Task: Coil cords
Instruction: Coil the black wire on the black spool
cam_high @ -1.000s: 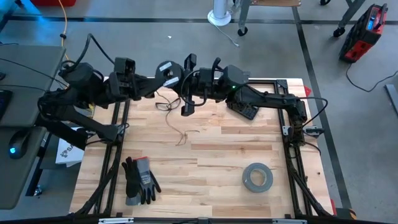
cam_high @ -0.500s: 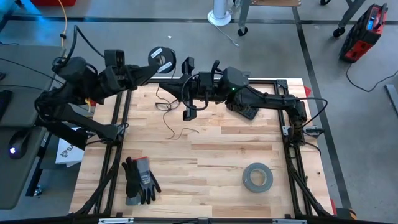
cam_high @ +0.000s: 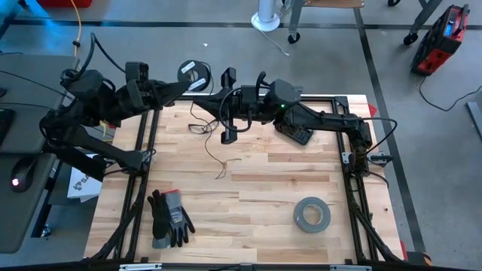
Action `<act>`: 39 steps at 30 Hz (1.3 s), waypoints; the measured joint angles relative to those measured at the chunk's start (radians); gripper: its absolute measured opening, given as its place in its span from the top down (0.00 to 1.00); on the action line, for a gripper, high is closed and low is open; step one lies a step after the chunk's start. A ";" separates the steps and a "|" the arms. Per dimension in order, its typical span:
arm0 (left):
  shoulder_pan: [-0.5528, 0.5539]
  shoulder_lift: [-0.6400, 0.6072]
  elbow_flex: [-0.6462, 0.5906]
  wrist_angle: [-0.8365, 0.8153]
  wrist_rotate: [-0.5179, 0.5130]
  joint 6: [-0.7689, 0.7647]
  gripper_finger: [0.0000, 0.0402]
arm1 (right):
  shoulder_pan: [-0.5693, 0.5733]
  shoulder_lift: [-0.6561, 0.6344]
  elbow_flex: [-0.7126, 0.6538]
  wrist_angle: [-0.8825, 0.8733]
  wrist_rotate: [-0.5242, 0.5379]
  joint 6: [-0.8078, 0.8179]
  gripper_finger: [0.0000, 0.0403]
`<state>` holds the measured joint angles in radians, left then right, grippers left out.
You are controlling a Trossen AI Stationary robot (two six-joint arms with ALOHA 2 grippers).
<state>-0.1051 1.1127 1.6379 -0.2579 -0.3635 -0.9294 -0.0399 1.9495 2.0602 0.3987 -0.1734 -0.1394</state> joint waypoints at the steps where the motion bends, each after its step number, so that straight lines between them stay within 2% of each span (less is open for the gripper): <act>1: 0.000 -0.002 0.000 -0.007 -0.005 0.008 1.00 | 0.000 0.000 0.000 -0.008 0.000 -0.001 1.00; 7: 0.000 -0.009 0.000 -0.058 -0.020 -0.003 1.00 | 0.008 0.000 -0.001 -0.026 0.000 -0.044 1.00; 13: 0.005 0.003 0.001 0.013 -0.026 -0.003 1.00 | 0.008 0.007 -0.001 -0.041 -0.001 -0.042 1.00; 39: -0.004 0.092 0.001 0.126 0.121 -0.184 1.00 | 0.007 0.015 -0.001 -0.029 0.030 -0.022 1.00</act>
<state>-0.1093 1.2050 1.6390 -0.1319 -0.2429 -1.1135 -0.0326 1.9644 2.0594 0.3697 -0.1438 -0.1617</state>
